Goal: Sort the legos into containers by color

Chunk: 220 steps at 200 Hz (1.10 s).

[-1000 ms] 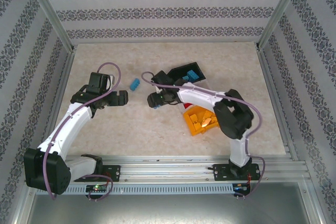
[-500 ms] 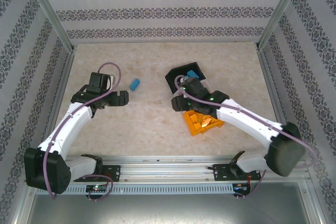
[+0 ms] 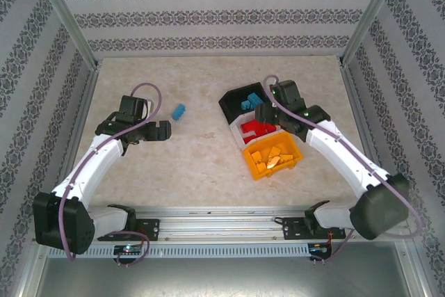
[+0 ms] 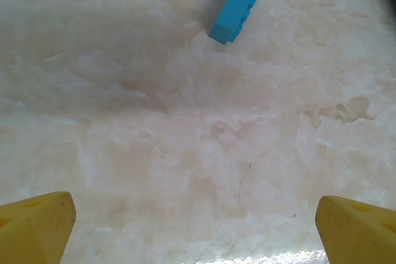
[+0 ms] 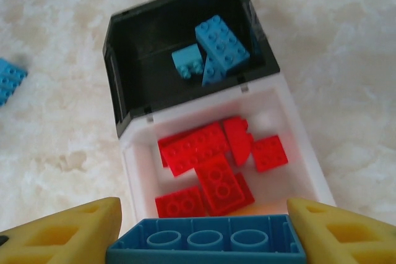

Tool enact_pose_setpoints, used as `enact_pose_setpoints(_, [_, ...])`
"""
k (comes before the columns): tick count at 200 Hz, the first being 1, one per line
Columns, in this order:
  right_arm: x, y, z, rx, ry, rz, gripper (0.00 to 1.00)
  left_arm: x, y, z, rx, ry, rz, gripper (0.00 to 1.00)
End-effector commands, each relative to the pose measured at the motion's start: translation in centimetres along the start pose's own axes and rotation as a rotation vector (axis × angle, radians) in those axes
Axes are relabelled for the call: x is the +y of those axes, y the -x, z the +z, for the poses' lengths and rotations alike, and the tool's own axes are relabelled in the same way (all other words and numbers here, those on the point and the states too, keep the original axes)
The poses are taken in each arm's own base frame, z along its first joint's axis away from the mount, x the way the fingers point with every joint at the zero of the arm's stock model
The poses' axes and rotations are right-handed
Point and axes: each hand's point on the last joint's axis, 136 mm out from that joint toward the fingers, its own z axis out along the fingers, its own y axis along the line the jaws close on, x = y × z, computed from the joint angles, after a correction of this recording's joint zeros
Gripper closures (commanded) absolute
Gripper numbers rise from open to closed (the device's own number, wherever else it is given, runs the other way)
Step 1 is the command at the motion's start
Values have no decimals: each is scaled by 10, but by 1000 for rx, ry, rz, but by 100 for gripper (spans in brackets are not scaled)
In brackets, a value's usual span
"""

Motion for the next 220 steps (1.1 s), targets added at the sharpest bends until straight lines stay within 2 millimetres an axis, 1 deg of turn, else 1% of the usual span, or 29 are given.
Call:
enact_pose_setpoints(1, [6, 22, 17, -2, 12, -4, 38, 1, 2, 1, -4, -6, 6, 0])
enact_pose_setpoints(24, [9, 36, 44, 22, 10, -3, 38, 1, 1, 3, 1, -10, 6, 0])
enact_pose_setpoints(37, [10, 40, 61, 52, 9, -3, 38, 1, 1, 3, 2, -10, 6, 0])
enact_pose_setpoints(49, [12, 49, 72, 64, 9, -7, 38, 1, 1, 3, 2, -10, 5, 0])
enact_pose_setpoints(69, [16, 58, 92, 84, 6, -22, 38, 0, 0, 3, 5, -17, 4, 0])
enact_pose_setpoints(94, [17, 63, 115, 111, -5, -35, 38, -2, 0, 5, 10, -26, 1, 0])
enact_pose_setpoints(119, [18, 59, 135, 146, -5, -35, 38, -4, 0, 6, 13, -37, -2, 0])
enact_pose_setpoints(141, [17, 54, 149, 170, -8, -32, 38, -5, 0, 7, 18, -44, -4, 0])
enact_pose_setpoints(170, [18, 49, 162, 195, -5, -25, 37, -7, 0, 8, 22, -53, -7, 0])
enact_pose_setpoints(192, [17, 46, 167, 204, -8, -20, 29, -8, 0, 9, 26, -58, -9, 0])
enact_pose_setpoints(220, [17, 45, 168, 207, -13, -20, 23, -9, -1, 9, 29, -65, -10, 0])
